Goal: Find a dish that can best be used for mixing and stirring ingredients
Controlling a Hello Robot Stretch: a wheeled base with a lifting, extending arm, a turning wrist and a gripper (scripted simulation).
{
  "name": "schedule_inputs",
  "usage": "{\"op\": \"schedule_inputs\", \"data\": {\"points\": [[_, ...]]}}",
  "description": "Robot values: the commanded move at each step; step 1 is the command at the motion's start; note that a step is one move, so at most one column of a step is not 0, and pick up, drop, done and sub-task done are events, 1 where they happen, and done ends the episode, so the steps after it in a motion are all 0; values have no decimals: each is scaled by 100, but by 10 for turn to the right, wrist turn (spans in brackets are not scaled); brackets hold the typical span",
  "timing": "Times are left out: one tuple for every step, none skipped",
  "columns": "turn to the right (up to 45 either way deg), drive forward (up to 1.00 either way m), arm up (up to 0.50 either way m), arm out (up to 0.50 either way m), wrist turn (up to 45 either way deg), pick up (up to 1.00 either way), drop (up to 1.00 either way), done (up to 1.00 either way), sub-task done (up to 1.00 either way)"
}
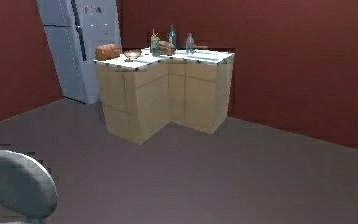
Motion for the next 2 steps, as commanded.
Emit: {"op": "schedule_inputs", "data": {"points": [[450, 0, 0, 0, 0, 0, 0, 0, 0], [150, 0, 0, 0, 0, 0, 0, 0, 0]]}}
